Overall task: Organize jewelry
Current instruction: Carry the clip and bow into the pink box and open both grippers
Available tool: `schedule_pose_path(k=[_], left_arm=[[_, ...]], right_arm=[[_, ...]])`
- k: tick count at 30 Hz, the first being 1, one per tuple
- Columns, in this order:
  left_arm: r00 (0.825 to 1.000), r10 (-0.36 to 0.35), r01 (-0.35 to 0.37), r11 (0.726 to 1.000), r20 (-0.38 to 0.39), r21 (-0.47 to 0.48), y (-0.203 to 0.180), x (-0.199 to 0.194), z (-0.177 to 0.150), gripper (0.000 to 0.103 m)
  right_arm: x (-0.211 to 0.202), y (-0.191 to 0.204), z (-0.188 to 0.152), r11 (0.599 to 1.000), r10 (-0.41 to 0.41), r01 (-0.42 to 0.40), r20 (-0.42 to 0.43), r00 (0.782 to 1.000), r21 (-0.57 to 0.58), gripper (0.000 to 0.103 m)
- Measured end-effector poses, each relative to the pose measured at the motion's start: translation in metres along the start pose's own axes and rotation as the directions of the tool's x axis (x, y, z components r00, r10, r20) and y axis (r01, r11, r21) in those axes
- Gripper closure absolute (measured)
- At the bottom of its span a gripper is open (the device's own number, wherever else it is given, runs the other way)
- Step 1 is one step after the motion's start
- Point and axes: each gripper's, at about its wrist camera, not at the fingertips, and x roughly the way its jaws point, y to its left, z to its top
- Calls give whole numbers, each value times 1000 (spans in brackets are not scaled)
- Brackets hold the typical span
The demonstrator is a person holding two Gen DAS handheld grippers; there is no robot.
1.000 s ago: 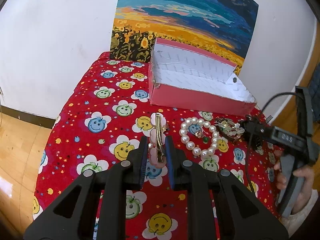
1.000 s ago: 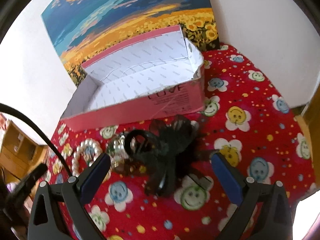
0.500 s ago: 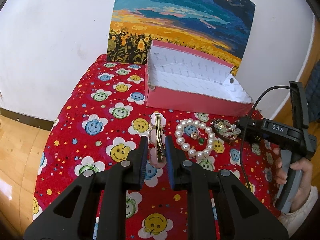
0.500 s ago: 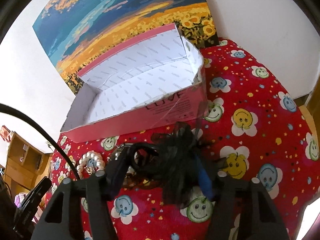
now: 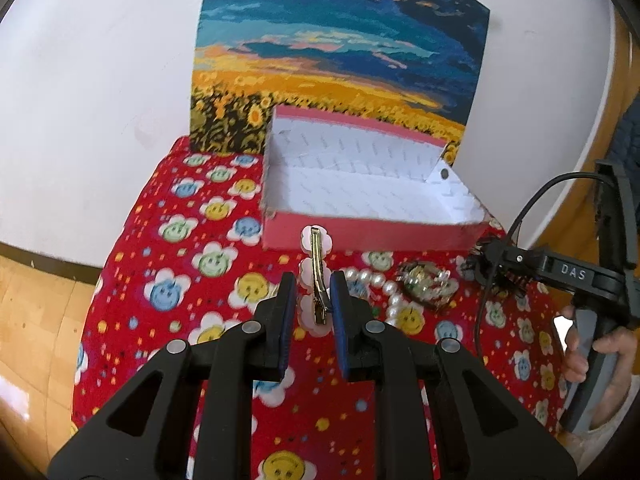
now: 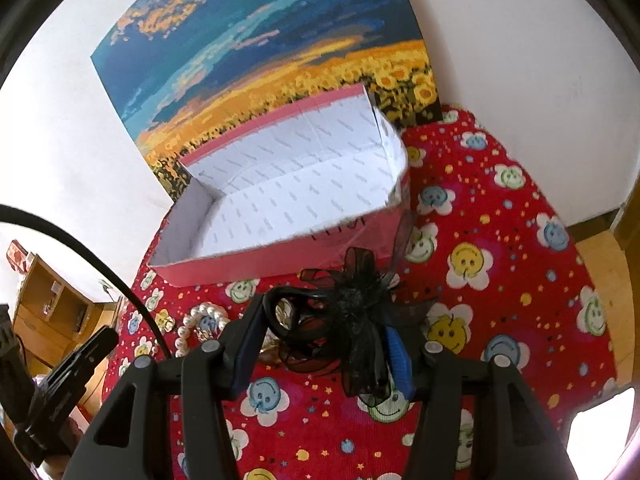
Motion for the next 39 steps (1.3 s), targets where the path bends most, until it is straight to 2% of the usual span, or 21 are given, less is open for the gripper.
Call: schedule_pose_path(k=[11,19,30,31,39], left_arm=[[1000,-16,16,1000,11,24,-18,38,57,88],[1000,-12,12,999,-17,29,-27,93,89,88],[994,0,2,1000,-108,14,-25,159,99,88],[992,1,1,1000,-127,10,-23,165,98,88],[966,7,-12,1000,-260,-21,-13,195,91,87]], right_arm=[[-17,14,34,999,-2,5,90,996,-33,46],[12,14,58,1000,-15,18,117,993,-17,46],[73,8,73,997,-81,81,58,995,-8,47],[77,9,74,996,-90,91,51,995,-14,51],[90,11,82,993,-113,112,-21,993,-45,51]])
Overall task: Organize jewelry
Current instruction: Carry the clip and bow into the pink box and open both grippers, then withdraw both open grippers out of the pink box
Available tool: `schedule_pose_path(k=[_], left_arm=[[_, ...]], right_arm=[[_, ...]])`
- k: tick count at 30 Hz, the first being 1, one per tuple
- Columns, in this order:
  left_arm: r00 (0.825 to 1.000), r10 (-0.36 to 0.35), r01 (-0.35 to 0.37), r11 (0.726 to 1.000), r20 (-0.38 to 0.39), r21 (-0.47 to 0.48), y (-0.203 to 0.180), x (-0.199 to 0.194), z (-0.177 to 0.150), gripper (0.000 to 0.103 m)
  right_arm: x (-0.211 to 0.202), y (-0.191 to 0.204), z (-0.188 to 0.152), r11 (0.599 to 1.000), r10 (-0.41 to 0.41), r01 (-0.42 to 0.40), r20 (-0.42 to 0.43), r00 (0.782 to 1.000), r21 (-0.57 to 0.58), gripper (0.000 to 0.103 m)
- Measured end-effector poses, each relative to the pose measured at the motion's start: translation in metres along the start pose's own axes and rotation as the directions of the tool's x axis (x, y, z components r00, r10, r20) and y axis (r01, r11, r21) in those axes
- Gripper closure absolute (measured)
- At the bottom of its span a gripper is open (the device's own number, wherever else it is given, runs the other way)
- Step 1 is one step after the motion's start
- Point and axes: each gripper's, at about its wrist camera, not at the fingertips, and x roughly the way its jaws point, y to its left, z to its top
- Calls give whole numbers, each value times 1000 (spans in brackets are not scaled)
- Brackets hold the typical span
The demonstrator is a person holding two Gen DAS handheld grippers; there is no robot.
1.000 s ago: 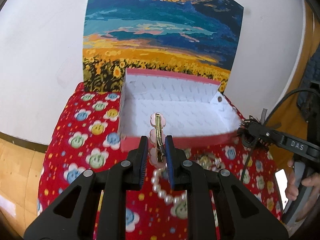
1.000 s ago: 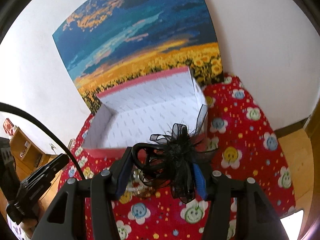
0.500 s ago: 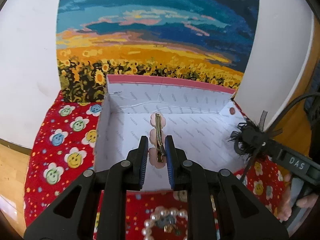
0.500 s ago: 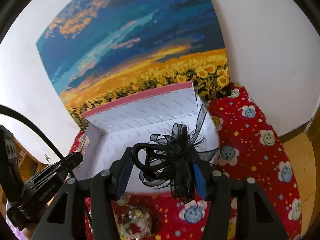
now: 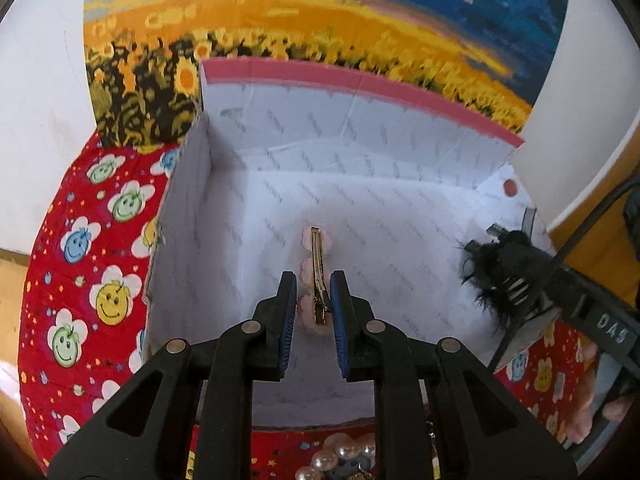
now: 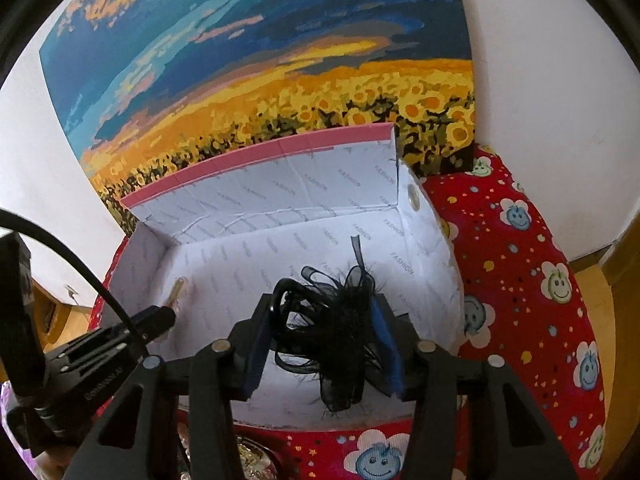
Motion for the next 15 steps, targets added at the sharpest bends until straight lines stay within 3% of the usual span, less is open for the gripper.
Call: schedule_pose_path(k=[8,11,13,15], left_arm=[[996,21,-21,1000,-87,-3,-3,0,2,83],[996,40,-39,999,-76,14,-6,-10,-2,68],[998,47,-46,999,-35,22,-9,-24,-6,34],[999,47,-48,999,23,26,-12,-40,-12,32]], right_arm=[[-12,-6,4,999,34,-33,-49,998,23,30],[-26,-7,0,998,47,-46,-26,999,36,20],[-35,-8,-4,998,56,-56,-2,998,41,18],[-45,-9,-12,997,72,-73,27,997,39,18]])
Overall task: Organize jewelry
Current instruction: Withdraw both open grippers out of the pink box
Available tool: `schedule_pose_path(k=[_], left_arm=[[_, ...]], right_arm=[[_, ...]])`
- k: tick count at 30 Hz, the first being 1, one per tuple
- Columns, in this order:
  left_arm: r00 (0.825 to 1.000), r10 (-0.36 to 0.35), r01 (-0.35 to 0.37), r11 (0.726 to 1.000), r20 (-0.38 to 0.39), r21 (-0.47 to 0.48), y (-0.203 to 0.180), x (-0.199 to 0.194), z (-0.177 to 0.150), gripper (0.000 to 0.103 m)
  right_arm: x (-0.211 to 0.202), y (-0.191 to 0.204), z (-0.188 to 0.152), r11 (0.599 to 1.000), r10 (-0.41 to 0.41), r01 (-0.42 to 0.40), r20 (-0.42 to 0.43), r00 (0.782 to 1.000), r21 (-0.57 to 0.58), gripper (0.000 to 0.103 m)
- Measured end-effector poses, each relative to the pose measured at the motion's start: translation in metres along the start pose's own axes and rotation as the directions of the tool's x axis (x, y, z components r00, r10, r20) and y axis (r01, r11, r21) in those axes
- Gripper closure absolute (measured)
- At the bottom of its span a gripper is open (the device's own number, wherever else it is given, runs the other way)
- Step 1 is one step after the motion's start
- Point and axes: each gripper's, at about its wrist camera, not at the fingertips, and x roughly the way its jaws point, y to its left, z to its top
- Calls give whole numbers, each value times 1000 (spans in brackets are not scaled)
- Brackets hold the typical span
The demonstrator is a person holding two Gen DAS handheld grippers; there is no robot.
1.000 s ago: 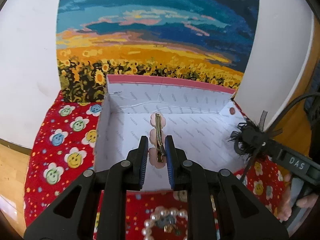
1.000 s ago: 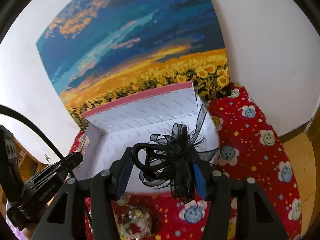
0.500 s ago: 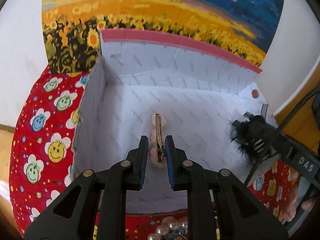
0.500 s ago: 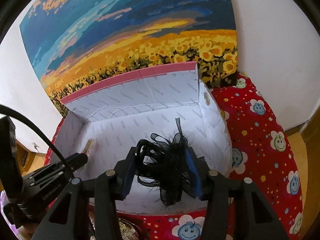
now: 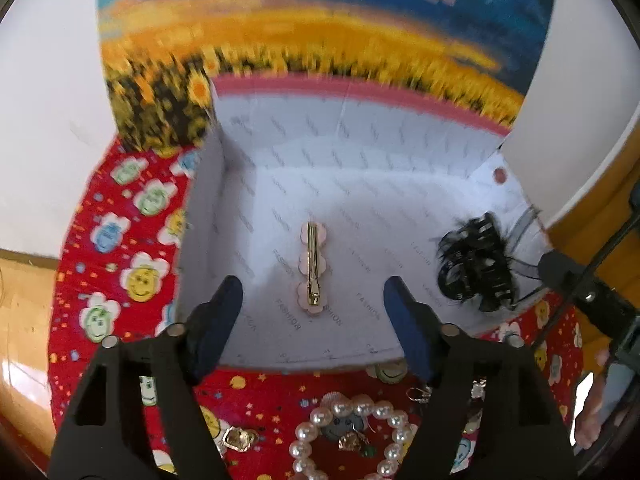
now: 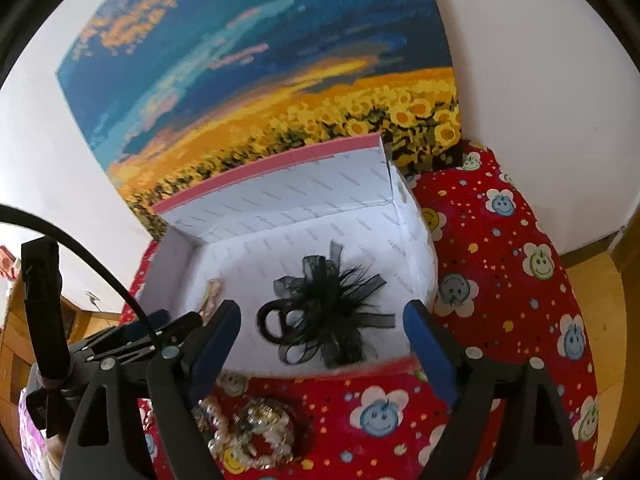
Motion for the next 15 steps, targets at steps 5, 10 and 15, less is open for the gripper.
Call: schedule_pose_path(k=[5,10,15], left_arm=[[999,-6,5,1000,40,28,-4,-36,-20,32],[998,11,-14,999,56,45,2,-68,-49,32],[998,13,-14,1000,66,13,25,-94,-72,32]], right_arm=[[-19,0,-19,1000,2,-2,37,999,15,16],[-43,10,-39,1000,16,-17,69,998,13,12],[-59,24,-55,999,38,-37,59,998,-11,12]])
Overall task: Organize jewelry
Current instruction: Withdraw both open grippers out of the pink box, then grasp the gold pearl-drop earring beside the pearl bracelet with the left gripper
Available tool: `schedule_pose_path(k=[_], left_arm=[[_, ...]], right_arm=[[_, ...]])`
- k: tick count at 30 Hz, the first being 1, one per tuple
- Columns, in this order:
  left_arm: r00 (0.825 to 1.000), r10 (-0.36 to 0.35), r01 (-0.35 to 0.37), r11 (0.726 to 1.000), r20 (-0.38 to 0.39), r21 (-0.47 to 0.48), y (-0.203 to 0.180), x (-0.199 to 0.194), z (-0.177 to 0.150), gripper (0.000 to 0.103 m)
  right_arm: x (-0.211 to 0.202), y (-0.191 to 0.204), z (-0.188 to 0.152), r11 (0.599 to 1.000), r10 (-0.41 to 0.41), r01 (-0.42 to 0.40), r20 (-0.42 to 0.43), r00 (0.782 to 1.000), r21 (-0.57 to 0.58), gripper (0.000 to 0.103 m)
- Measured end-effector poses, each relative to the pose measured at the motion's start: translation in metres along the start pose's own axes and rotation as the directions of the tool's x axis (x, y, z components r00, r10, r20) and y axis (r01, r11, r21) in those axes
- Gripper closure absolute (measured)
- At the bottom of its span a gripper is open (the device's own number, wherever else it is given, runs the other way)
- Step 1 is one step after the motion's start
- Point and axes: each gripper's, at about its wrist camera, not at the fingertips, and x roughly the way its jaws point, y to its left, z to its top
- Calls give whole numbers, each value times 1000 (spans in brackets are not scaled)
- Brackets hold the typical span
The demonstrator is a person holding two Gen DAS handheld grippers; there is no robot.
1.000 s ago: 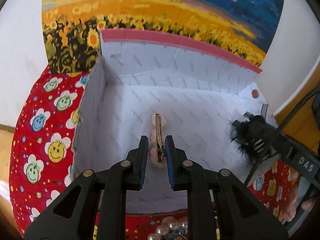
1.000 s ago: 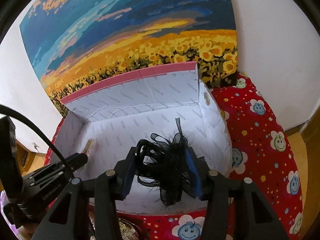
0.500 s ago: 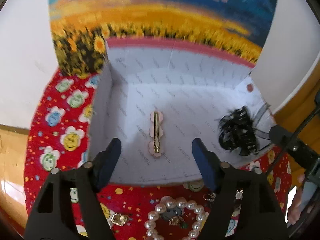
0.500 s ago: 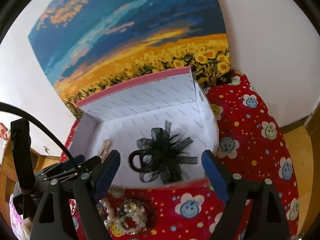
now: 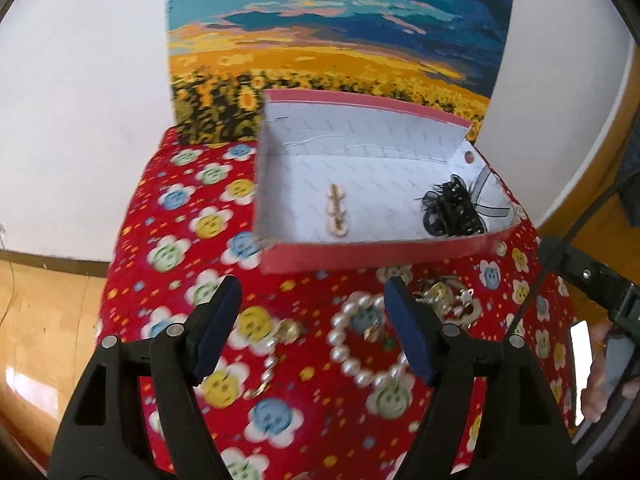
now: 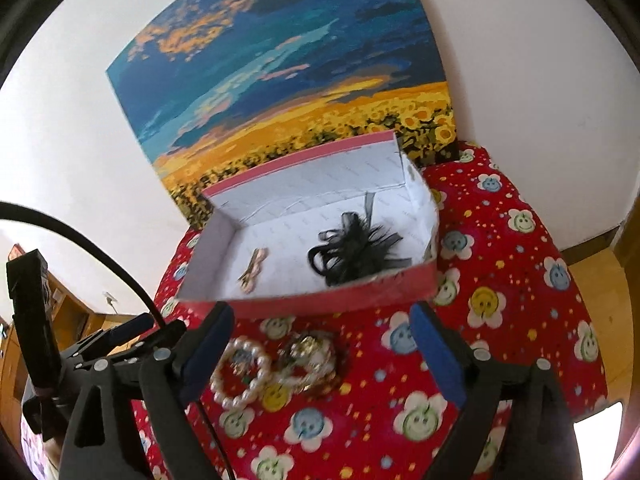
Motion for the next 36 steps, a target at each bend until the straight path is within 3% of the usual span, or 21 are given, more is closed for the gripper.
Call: schedule_pose_path(k=[7,14,24,26,28,31,36], left_arm=[[997,83,-83,996,6,-31,30,-9,-19,32],[997,76,-77,997,-28,-30,36,3,-38,32],[996,74,-72,997,-51,41,22,33,-44,32],[996,75,-73,995,-41,62,17,37,-45,36],[997,68,-64,994,-42,91,11,42,-45,58],[997,49,-42,994,-67,105,7,52,-44,75],[996,59,-49,989,-64,138,1,60,-44,76]], right_arm=[[-18,5,-23,999,1,-1,-6,1000,-45,7],[-14,-4,-44,995,-47,44,-42,998,-86,6],[23,-16,-63,990,-80,65,-116,990,-127,7],[28,-18,-64,989,-89,73,-119,989,-132,6],[31,-20,-65,988,-95,78,-121,988,-133,6],[35,-24,-66,990,-90,74,-135,987,-120,6],[42,-33,-68,998,-42,32,-172,984,-62,6]])
